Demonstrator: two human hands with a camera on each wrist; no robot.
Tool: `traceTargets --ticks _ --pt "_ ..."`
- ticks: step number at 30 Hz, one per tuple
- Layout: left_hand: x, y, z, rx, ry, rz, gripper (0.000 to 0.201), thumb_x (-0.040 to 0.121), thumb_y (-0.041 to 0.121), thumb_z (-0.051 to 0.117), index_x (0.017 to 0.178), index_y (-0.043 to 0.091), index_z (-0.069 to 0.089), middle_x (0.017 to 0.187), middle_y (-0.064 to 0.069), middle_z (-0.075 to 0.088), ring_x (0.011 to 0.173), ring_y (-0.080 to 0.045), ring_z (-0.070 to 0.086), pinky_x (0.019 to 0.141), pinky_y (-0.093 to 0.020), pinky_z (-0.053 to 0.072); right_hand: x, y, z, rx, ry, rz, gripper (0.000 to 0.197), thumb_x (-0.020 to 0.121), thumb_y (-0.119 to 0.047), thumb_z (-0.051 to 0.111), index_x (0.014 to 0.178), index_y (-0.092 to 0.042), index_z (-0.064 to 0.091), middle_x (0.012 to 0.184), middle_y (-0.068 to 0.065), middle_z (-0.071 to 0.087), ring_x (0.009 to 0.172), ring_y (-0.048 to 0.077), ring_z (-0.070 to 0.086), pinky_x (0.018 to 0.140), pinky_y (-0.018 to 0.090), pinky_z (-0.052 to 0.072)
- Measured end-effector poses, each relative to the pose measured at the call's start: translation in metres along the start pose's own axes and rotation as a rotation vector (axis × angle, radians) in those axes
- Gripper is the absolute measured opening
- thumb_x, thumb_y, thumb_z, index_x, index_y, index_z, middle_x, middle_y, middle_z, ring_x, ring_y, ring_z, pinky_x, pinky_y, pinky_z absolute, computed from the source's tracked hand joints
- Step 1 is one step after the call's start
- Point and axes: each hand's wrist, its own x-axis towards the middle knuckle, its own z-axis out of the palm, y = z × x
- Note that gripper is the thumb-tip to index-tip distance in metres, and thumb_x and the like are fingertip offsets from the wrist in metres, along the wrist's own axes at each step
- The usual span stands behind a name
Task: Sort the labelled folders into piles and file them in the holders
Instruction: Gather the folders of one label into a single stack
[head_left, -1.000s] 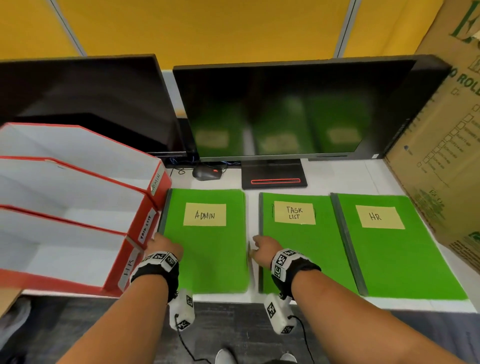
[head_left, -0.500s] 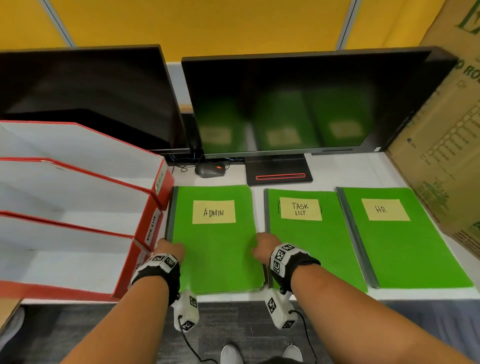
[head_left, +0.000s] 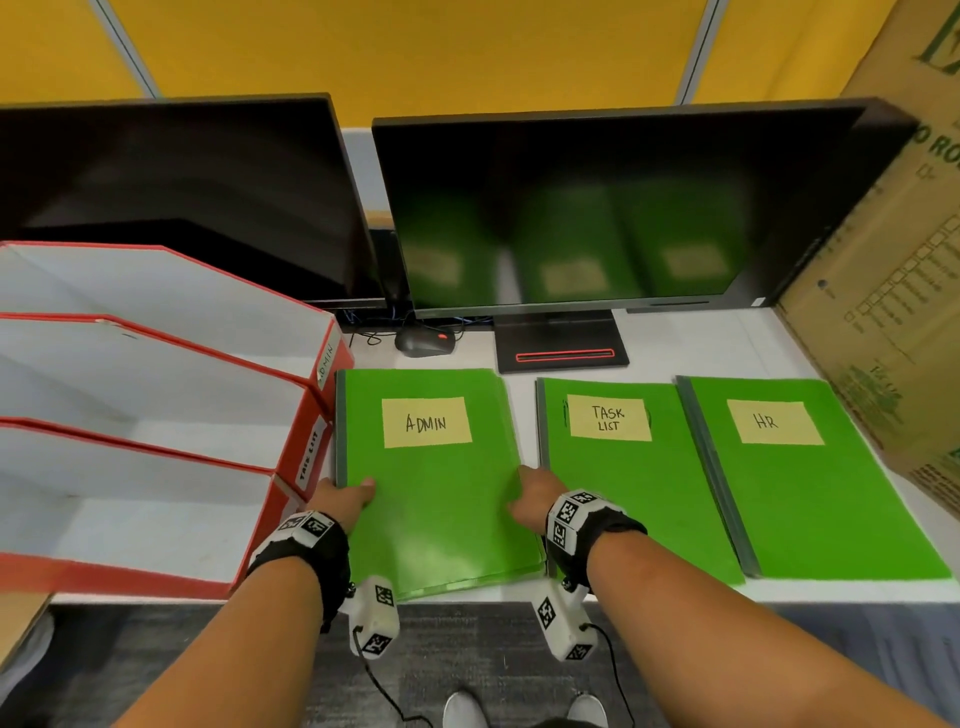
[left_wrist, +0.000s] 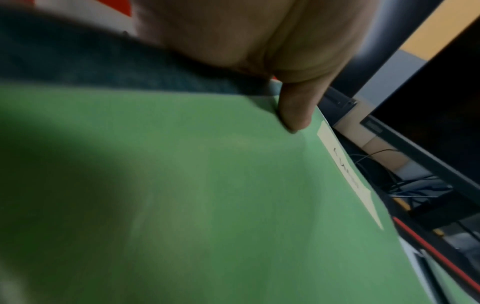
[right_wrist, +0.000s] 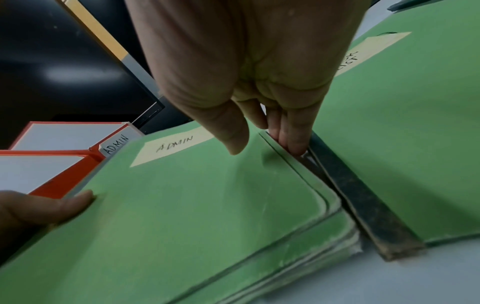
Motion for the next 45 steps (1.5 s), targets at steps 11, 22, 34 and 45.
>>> traceTargets --ticks 11,22,34,45 --pt "-0.034 0.01 -0.027 -0.367 0.006 0.252 0.047 0.09 0.017 0.063 0.134 0.018 0.046 0.122 -0.008 0.06 0.106 -0.029 0.057 0.101 -0.038 0.041 -0.014 0.002 -0.033 0.434 0.102 0.019 0.063 0.101 -0.042 0.03 0.147 -0.001 0.018 0.153 0.017 0.028 0.138 0.03 0.033 0.108 0.032 0.031" --pt "-0.054 0.016 0.019 -0.291 0.106 0.301 0.043 0.091 0.017 0.058 0.13 0.015 0.039 0.101 -0.016 0.06 0.078 -0.027 0.057 0.07 -0.033 0.049 -0.027 0.037 -0.067 0.66 0.317 -0.017 0.034 0.1 -0.02 0.033 0.125 0.0 0.046 0.115 0.018 0.055 0.094 0.023 0.049 0.081 0.03 0.041" --pt "-0.054 0.053 0.067 -0.116 0.144 0.189 0.036 0.095 0.013 0.048 0.13 0.003 0.045 0.124 -0.026 0.055 0.113 -0.038 0.054 0.091 -0.034 0.039 -0.031 0.082 -0.078 0.755 0.451 0.027 0.034 0.098 -0.012 0.036 0.129 -0.004 0.048 0.122 0.02 0.057 0.091 0.024 0.052 0.074 0.024 0.036" --pt "-0.044 0.043 0.076 0.001 0.093 0.141 0.037 0.096 0.012 0.046 0.131 0.0 0.043 0.126 -0.026 0.054 0.108 -0.036 0.054 0.094 -0.035 0.04 -0.019 0.119 -0.062 0.731 0.361 0.234 0.033 0.099 -0.008 0.035 0.128 0.005 0.045 0.103 0.023 0.054 0.084 0.02 0.044 0.068 0.024 0.03"
